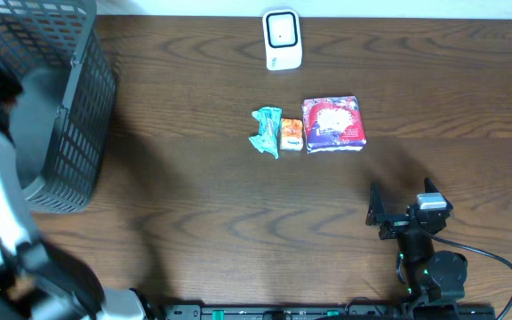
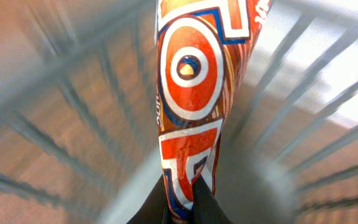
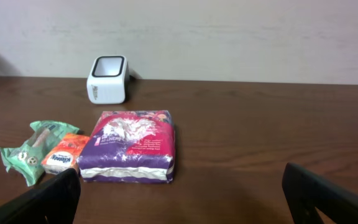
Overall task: Scan the item barcode
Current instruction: 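Lift the red TOP bar out of the basket with the left gripper, then lower the TOP bar beside the green wipes and open the left gripper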
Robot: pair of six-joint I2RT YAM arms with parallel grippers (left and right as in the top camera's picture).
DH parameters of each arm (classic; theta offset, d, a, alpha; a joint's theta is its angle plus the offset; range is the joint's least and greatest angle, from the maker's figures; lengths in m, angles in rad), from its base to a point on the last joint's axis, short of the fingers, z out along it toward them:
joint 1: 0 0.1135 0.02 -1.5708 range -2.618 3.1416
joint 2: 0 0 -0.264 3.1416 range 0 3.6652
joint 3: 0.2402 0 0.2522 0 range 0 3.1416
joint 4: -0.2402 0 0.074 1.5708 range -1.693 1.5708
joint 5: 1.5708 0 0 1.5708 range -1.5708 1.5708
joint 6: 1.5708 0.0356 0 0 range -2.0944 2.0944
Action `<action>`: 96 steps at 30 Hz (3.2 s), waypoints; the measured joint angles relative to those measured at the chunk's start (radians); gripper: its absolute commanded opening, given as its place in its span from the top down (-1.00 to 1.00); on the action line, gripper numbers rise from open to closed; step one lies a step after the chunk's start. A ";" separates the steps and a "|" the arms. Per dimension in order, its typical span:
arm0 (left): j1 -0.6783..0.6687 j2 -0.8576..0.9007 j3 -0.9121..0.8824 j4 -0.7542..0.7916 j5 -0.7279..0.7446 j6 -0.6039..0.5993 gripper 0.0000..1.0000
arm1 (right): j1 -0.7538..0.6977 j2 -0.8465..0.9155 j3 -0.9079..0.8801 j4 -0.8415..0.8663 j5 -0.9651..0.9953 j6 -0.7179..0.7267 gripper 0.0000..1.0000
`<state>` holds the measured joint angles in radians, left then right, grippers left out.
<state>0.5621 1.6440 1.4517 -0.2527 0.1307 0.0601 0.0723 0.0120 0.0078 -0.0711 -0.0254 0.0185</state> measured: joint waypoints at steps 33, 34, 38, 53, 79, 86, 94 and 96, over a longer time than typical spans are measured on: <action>-0.602 -0.282 0.010 -0.223 0.257 -0.470 0.85 | 0.000 0.000 0.000 0.000 0.000 0.000 -0.98; -0.620 -0.270 0.010 -0.240 0.247 -0.458 0.85 | 0.000 0.000 0.000 0.000 0.000 0.000 -0.98; -0.685 -0.191 0.010 -0.326 0.217 -0.387 0.86 | 0.000 0.000 0.000 0.000 0.000 0.000 -0.99; -0.787 0.248 0.010 -0.395 0.065 -0.414 0.85 | 0.000 0.000 0.000 0.000 0.000 0.000 -0.99; -0.879 0.439 0.010 -0.296 0.054 -0.509 0.26 | 0.000 0.000 0.000 0.000 0.000 0.000 -0.99; -0.877 0.379 0.009 -0.301 0.062 -0.515 -0.07 | 0.000 0.000 0.000 0.000 0.000 0.000 -0.98; -0.825 0.094 0.010 -0.377 0.064 -0.513 -0.36 | 0.000 0.000 0.000 0.000 0.000 0.000 -0.99; -0.810 0.056 0.010 -0.425 0.050 -0.512 -0.44 | 0.000 0.000 0.000 0.000 0.000 0.000 -0.99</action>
<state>-0.2481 1.6997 1.4612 -0.6781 0.1802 -0.4522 0.0723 0.0120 0.0078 -0.0711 -0.0254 0.0189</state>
